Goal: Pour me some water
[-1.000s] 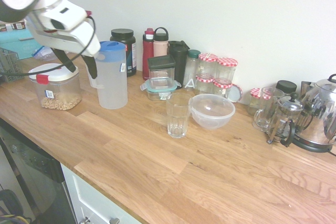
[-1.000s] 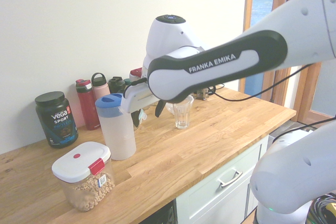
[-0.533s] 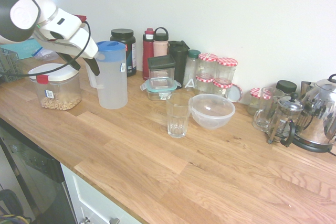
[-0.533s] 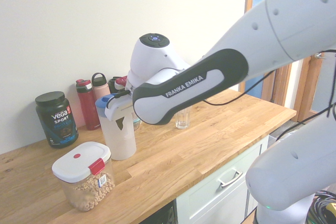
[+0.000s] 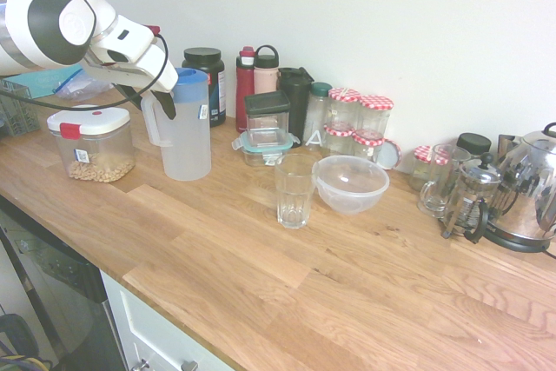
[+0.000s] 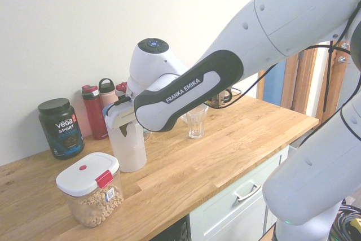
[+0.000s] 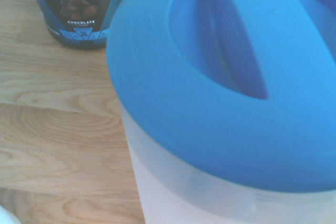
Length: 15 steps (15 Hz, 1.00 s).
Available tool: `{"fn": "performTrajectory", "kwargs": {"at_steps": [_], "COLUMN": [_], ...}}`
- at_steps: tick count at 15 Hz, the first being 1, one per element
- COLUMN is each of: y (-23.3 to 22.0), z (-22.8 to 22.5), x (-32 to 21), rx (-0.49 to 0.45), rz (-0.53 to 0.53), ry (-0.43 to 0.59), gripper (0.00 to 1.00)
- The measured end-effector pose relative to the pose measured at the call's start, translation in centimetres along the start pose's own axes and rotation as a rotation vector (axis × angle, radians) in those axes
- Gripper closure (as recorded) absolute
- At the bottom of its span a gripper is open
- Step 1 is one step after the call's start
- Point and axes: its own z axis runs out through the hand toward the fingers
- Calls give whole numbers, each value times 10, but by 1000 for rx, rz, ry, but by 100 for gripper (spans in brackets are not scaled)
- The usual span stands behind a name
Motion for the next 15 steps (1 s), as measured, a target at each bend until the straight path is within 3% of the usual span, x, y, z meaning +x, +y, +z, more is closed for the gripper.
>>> {"fn": "performTrajectory", "kwargs": {"at_steps": [15], "y": [-1], "z": [1], "x": [-3], "rx": [-6], "rz": [-2], "ry": [4], "gripper": [100]}}
